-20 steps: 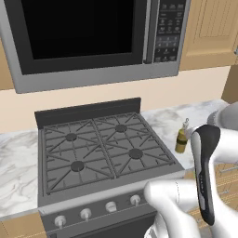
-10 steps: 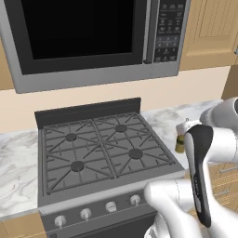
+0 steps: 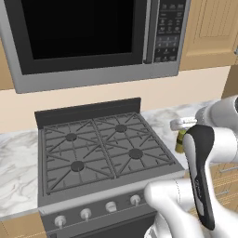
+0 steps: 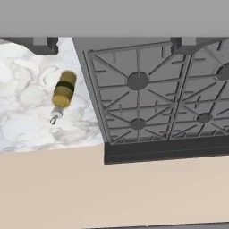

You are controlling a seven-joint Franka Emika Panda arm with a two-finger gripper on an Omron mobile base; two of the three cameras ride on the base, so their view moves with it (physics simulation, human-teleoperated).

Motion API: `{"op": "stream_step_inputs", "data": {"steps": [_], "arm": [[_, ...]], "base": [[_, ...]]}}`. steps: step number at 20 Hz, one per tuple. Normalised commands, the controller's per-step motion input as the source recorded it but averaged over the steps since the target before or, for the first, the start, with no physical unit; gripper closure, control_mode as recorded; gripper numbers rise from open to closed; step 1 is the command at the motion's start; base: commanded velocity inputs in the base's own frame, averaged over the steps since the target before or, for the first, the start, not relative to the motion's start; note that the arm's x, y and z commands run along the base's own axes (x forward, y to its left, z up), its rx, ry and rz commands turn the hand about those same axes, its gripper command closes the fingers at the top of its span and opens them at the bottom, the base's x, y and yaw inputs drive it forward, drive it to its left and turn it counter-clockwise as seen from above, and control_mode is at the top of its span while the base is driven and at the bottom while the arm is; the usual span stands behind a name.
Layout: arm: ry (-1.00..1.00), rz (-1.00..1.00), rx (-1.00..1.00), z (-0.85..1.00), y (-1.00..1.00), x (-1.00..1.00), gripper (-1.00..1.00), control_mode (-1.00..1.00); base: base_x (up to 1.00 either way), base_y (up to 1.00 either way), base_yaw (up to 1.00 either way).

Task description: Take 2 condiments from the cabinet and move them on the counter near the stove.Make sure the condiments are lined up with each other, next to each other.

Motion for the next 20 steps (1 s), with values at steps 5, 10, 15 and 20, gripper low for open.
{"op": "stream_step_inputs", "data": {"steps": [5, 10, 15, 20], "arm": [[-0.03, 0.0, 0.1, 0.01, 0.16, 0.0, -1.0, -1.0], [0.02, -0.03, 0.02, 0.1, 0.12, 0.0, -1.0, -1.0], [0.05, -0.08, 0.0, 0.09, 0.14, 0.0, -1.0, -1.0], [0.0, -0.04, 0.0, 0.02, 0.1, 0.0, -1.0, -1.0]], "base": [[0.0, 0.0, 0.0], [0.0, 0.0, 0.0], [0.0, 0.0, 0.0], [0.0, 0.0, 0.0]]}}
